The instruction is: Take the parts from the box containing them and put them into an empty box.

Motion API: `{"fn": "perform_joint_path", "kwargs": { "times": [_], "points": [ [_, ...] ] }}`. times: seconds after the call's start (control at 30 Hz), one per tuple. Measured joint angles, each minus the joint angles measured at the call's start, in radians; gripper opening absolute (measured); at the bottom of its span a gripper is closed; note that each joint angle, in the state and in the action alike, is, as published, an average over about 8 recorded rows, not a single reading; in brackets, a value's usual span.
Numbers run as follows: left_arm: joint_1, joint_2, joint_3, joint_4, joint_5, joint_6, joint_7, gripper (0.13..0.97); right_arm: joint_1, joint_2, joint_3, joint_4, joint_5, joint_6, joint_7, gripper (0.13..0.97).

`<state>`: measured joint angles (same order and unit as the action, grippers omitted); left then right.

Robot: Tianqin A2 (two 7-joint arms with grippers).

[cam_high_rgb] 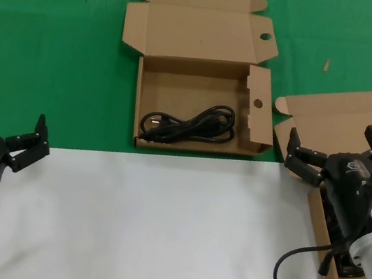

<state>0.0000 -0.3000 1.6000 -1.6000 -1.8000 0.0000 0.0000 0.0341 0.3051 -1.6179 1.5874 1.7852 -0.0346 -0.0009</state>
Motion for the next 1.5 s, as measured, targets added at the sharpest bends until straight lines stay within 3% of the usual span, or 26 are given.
{"fn": "perform_joint_path", "kwargs": {
  "times": [1.5],
  "points": [
    [0.0, 0.0, 0.0, 0.0, 0.0, 0.0, 0.0, 0.966, 0.0, 0.0, 0.0, 0.0, 0.0, 0.0, 0.0, 0.966]
  ]
}}
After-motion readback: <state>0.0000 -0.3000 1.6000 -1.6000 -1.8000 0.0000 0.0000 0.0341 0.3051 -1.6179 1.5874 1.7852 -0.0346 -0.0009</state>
